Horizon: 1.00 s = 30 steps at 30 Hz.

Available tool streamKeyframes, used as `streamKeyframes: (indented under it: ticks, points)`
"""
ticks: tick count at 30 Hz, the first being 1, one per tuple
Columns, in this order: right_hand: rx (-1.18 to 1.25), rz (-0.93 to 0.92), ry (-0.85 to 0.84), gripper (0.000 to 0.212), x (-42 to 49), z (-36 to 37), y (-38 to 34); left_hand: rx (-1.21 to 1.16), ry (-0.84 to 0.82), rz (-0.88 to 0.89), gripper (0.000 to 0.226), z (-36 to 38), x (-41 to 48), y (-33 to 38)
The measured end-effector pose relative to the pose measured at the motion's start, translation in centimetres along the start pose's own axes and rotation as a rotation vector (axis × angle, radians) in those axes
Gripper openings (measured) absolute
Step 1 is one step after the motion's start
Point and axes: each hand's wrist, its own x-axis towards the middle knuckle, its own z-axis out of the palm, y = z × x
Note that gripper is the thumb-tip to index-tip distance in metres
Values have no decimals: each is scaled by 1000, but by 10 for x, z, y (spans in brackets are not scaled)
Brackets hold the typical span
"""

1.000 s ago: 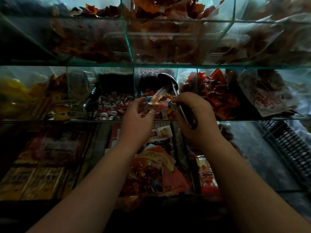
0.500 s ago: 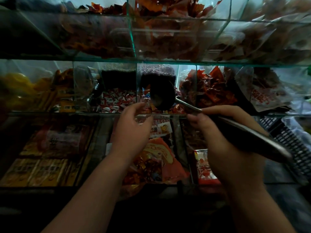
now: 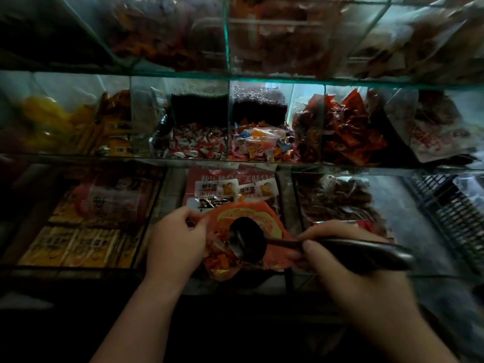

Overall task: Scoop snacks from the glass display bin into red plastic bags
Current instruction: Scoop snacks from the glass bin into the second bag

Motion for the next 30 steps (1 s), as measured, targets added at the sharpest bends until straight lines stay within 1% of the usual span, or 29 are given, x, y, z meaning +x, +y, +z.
streamKeyframes:
  ticks: [1, 2, 3, 6, 8, 11, 13, 14, 15, 17, 19, 21, 23, 24, 26, 28, 30]
  points:
    - [-77, -53, -32, 4, 1, 6, -1, -31, -1, 5, 20, 2, -2, 0]
    - [-190, -86, -83, 7, 3, 13, 6, -51, -6, 10, 20, 3, -3, -1]
    - [-251, -97, -148, 9, 4, 21, 15, -66, -12, 18, 20, 5, -6, -1]
    - [-322, -101, -400, 11, 14, 45, 45, -120, -7, 63, 20, 10, -13, -4]
    - [-311, -94, -426, 10, 19, 54, 61, -179, 19, 68, 18, 13, -16, -8]
    - [-272, -49, -352, 4, 25, 60, 71, -207, 81, 63, 16, 13, -18, -14]
    - [-180, 97, -280, 8, 32, 57, 68, -226, 126, 55, 22, 12, -19, -16]
    - [-161, 165, -262, 6, 35, 54, 66, -235, 139, 56, 25, 11, -19, -15]
    - [-159, 200, -272, 7, 36, 51, 63, -243, 143, 62, 27, 11, -19, -14]
    - [-206, 196, -346, 10, 36, 53, 62, -270, 136, 78, 28, 13, -20, -13]
    - [-194, 214, -347, 5, 35, 65, 62, -301, 125, 96, 28, 13, -22, -12]
    - [-124, 318, -227, 13, 36, 75, 64, -310, 113, 98, 25, 13, -23, -11]
    - [-28, 436, -99, 15, 38, 75, 65, -312, 101, 88, 24, 12, -23, -11]
    - [19, 459, -52, 16, 38, 72, 66, -307, 100, 88, 24, 11, -23, -12]
    - [179, 508, 31, 13, 36, 65, 65, -293, 110, 83, 25, 9, -22, -12]
    - [363, 601, 93, 12, 35, 64, 65, -291, 116, 73, 25, 8, -21, -14]
    - [426, 694, 117, 10, 33, 69, 68, -300, 109, 63, 26, 9, -21, -13]
